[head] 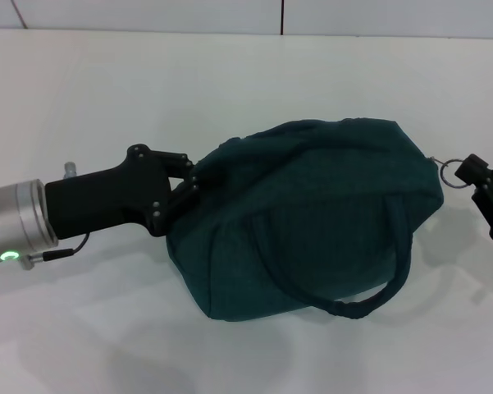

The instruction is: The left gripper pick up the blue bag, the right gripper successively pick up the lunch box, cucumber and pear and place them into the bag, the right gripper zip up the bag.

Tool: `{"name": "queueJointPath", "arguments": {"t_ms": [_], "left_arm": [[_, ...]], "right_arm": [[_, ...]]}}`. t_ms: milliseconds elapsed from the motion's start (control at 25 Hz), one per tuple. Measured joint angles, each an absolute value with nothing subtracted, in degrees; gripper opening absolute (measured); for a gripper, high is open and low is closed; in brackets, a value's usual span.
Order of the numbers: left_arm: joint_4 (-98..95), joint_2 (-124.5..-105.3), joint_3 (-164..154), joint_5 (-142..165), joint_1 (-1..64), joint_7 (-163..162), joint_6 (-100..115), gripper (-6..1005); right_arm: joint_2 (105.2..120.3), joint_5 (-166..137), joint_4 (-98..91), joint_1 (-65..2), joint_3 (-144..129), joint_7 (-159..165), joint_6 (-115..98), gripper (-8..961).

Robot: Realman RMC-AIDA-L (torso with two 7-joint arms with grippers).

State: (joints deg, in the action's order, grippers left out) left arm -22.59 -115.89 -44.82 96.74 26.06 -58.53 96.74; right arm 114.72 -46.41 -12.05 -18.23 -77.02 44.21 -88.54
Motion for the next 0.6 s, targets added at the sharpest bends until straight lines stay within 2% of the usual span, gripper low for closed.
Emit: {"name": "queueJointPath", "arguments": {"t_ms": [600], "left_arm": [[-22.68, -115.91, -44.55, 96.46, 26.43, -58.33, 96.42, 55]], "right_arm": [[114.86, -46.43, -12.04, -18.5, -77.16, 44.12, -84.15, 18]]}}
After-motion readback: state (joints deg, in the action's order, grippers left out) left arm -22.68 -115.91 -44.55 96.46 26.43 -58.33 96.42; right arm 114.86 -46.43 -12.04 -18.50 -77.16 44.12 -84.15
